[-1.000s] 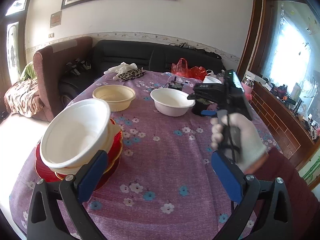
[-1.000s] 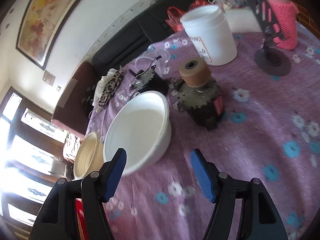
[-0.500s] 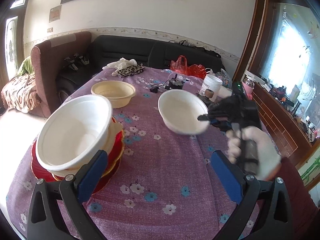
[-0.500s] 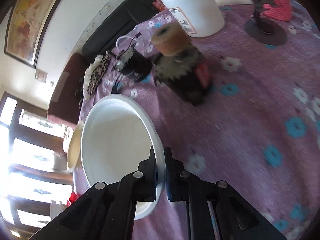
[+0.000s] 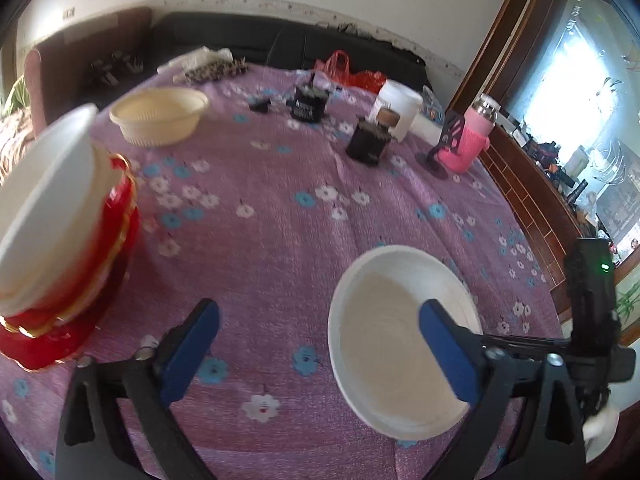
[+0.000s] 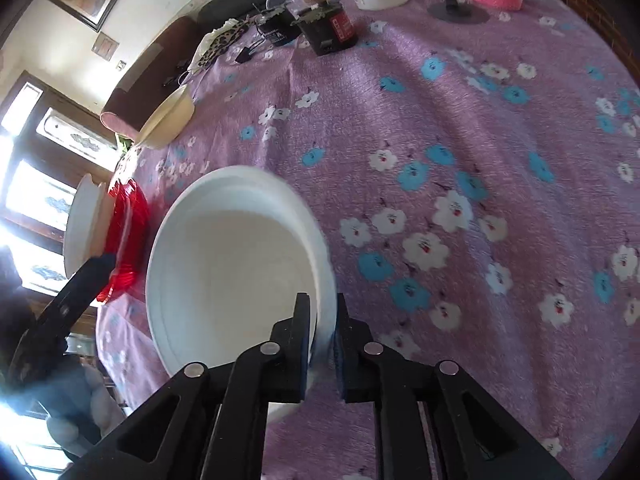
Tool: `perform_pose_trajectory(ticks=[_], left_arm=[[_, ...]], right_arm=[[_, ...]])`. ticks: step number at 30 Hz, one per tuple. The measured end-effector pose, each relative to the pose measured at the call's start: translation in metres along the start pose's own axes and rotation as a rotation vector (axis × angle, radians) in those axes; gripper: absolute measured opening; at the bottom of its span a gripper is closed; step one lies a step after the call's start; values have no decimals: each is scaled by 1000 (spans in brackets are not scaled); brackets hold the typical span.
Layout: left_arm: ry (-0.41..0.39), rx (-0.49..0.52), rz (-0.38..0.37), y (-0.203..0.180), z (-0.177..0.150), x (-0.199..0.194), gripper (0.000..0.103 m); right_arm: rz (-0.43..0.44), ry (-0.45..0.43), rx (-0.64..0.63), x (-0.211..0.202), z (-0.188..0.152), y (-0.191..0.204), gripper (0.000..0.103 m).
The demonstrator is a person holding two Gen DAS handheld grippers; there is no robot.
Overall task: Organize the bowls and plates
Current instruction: 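Close the left gripper on the white bowl rim while the right gripper holds it, then lower the white bowl onto the stack and open both grippers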
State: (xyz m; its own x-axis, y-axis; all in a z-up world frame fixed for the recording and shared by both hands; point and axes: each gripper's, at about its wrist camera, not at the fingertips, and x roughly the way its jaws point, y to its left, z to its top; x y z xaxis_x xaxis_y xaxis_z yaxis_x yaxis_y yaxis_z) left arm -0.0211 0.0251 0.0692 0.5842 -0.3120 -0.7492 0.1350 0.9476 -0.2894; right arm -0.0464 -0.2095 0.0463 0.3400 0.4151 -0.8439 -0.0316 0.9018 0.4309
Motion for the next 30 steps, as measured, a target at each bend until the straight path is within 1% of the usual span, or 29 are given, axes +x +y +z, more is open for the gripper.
perform_pose_trajectory(ticks=[1,2,3,4,7,11,12,13,14,15,16,17,22,26,30], left_arm=[[15,4,4,-1,-2,5,80],[28,9,14,-3,-4,11,79],[31,13,27,-3,-5,14,79],[36,19,43,-4,-6,19,79],[64,16,59,-4,-9,28,79],[100,20,35,-9,-14,36,79],[106,26,25,-11,-16,37,76],[108,36,14,-14,-17,36,70],[113,49,6,-17,-18,36,52],[125,63,-2,-20,-20,34,43],[113,70,21,-22,-21,31,43],[90,67,24,-22,-21,24,43],[-36,15,20,-5,-10,-28,43],[-160,-15,55,15,3,-82,47],[-263,-61,123,49,18,-131,53]], right_arm=[[-6,-20,-7,-2,-4,-1,20],[-15,-38,-16,-4,-5,-1,22],[-29,-58,-30,-6,-8,0,26],[-37,-69,-37,-9,-12,-1,27],[-38,-90,-39,-7,-12,3,27],[-30,-106,-31,1,-16,8,27],[-28,-107,-33,2,-17,11,27],[-25,-110,-37,0,-21,12,26],[-20,-113,-42,1,-21,15,22],[-20,-119,-55,-1,-23,22,18],[-46,-132,-69,-2,-22,28,17],[-54,-147,-84,-6,-23,35,17],[-25,-217,-146,-30,-17,78,17],[11,-261,-224,-42,-6,132,17],[65,-281,-304,-43,7,194,17]])
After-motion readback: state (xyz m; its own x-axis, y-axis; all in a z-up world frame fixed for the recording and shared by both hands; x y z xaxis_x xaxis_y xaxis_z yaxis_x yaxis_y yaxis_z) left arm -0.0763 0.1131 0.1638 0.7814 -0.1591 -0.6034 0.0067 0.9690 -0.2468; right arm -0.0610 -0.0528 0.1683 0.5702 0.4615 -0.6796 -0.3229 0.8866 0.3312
